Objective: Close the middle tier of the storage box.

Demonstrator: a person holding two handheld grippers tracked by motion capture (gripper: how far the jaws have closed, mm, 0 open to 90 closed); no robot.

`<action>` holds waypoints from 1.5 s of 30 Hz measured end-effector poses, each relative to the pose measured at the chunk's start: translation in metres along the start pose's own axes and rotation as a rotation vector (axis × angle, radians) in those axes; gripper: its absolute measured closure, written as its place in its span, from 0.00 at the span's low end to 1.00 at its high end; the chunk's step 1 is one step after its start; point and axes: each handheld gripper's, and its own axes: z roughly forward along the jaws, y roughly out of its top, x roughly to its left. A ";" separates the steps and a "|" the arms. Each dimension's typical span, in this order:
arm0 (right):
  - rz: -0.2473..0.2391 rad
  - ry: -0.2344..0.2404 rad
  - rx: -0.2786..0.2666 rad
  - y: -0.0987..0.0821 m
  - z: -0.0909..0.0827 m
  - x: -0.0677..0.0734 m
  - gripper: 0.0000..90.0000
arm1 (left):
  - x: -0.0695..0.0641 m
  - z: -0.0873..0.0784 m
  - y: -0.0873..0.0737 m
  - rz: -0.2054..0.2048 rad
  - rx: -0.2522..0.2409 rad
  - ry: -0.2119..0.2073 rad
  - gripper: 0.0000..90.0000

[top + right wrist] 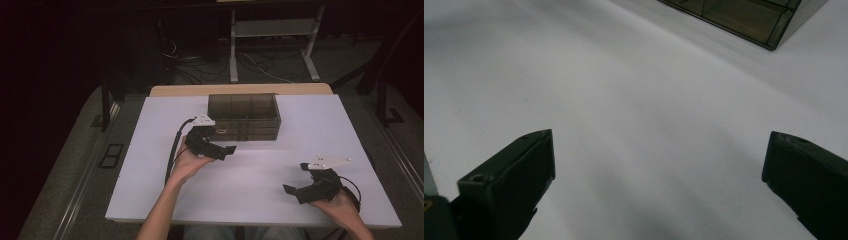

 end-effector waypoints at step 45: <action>0.004 0.010 -0.002 0.002 0.002 0.005 0.00 | -0.001 -0.064 -0.092 -0.041 -0.158 0.045 0.00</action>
